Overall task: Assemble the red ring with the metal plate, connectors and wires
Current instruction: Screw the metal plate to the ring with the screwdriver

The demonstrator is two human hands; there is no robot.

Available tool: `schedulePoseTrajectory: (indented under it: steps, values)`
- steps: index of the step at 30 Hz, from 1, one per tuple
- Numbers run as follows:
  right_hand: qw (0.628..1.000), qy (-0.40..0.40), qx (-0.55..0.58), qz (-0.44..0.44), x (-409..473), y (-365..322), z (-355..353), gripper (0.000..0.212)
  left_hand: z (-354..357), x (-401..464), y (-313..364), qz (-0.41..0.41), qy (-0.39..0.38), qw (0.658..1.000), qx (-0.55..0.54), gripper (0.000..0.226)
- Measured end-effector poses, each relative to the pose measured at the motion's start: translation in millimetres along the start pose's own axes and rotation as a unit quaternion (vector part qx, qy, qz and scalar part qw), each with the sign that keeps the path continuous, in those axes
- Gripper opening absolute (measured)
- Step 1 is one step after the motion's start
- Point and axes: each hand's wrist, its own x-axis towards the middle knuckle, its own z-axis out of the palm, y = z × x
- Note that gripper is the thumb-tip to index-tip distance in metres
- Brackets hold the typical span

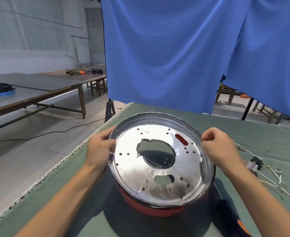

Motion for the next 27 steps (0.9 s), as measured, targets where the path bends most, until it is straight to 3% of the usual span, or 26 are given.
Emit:
schedulePoseTrajectory:
  steps: [4,9,12,14,16,18,21,24,25,27]
  values:
    - [0.998,-0.063,0.005,0.01,-2,7,9,0.025,6,0,-8,-0.096,0.05,0.994,-0.013,0.054]
    - [0.992,-0.108,0.052,0.032,-5,11,7,0.039,4,3,-4,-0.136,0.041,0.99,0.025,0.046]
    - [0.992,-0.101,0.069,0.042,-5,11,3,0.04,1,-2,5,-0.018,0.045,0.981,0.187,0.043]
    - [0.991,-0.103,0.073,0.051,-6,10,-1,0.032,10,-13,17,0.117,0.031,0.943,0.308,0.043]
    - [0.988,-0.118,0.08,0.06,-7,11,-4,0.026,28,-20,26,0.168,-0.039,0.911,0.375,0.037]
    - [0.987,-0.131,0.077,0.057,-8,12,-6,0.026,53,-25,30,0.133,-0.158,0.886,0.414,0.034]
    - [0.987,-0.143,0.066,0.039,-7,15,-8,0.026,87,-27,28,0.087,-0.311,0.822,0.469,0.039]
    - [0.982,-0.157,0.094,0.047,-1,21,-9,0.013,103,-24,16,0.094,-0.364,0.737,0.561,0.045]
    - [0.982,-0.148,0.108,0.055,2,24,-12,0.005,104,-25,13,0.099,-0.365,0.72,0.582,0.045]
    - [0.983,-0.107,0.129,0.073,11,33,-19,0.012,102,-27,8,0.101,-0.364,0.711,0.593,0.049]
